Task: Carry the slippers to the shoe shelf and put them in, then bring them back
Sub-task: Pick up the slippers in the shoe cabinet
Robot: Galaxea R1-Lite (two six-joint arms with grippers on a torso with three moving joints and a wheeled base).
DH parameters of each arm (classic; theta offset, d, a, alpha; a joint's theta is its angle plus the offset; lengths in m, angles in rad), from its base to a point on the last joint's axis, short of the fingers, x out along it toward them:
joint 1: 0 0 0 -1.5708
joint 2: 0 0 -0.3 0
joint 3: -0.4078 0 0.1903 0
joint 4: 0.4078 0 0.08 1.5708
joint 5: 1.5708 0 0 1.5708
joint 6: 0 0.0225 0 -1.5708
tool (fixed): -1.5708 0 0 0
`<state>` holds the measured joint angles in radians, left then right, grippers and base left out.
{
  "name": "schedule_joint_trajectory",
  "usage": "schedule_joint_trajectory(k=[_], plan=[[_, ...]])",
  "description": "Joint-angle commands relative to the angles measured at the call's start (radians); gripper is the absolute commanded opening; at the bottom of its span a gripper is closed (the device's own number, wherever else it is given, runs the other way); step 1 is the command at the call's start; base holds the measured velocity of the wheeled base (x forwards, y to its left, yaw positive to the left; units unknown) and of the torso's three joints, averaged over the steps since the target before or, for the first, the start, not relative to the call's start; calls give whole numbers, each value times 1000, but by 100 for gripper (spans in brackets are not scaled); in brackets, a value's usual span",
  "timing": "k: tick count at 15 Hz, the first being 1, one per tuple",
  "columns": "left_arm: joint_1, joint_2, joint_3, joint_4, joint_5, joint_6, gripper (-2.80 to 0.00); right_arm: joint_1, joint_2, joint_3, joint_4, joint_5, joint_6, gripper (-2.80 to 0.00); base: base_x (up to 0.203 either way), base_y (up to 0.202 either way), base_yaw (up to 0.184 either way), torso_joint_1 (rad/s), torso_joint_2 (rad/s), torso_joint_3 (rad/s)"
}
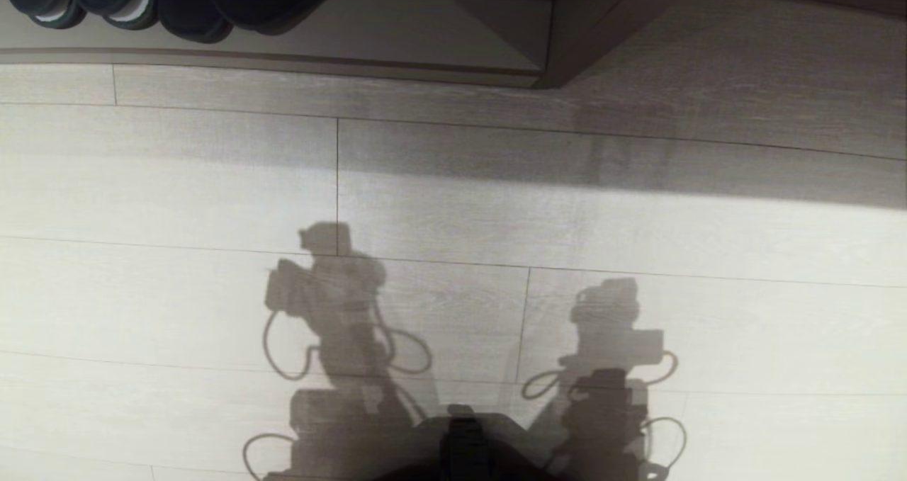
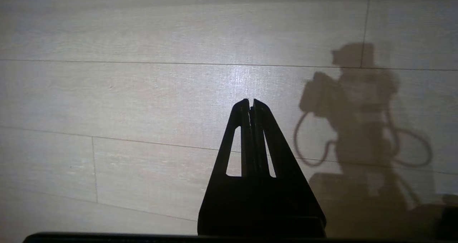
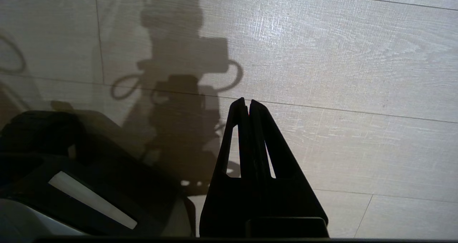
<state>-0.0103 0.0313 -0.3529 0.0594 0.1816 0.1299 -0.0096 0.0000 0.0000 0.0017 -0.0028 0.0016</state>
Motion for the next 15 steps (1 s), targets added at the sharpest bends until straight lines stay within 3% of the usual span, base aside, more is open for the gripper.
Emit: schedule_joint_trajectory(k=[1, 4, 5, 8, 9, 15], plan=[[2, -32, 122, -35, -27, 8, -280, 0, -3, 0, 0, 0, 0, -280, 0, 0, 0, 0, 0, 0], [3, -32, 342, -147, -88, 34, -280, 0, -3, 0, 0, 0, 0, -280, 0, 0, 0, 0, 0, 0], [3, -31, 353, -164, -142, 20, -280, 0, -4, 0, 0, 0, -1, -280, 0, 0, 0, 0, 0, 0], [3, -31, 354, -101, -168, -62, -280, 0, -3, 0, 0, 0, -2, -280, 0, 0, 0, 0, 0, 0], [3, -31, 354, -58, -169, -70, -280, 0, -3, 0, 0, 0, 0, -280, 0, 0, 0, 0, 0, 0], [3, -30, 353, -50, -169, -55, -280, 0, -3, 0, 0, 1, -11, -280, 0, 0, 0, 0, 0, 0]])
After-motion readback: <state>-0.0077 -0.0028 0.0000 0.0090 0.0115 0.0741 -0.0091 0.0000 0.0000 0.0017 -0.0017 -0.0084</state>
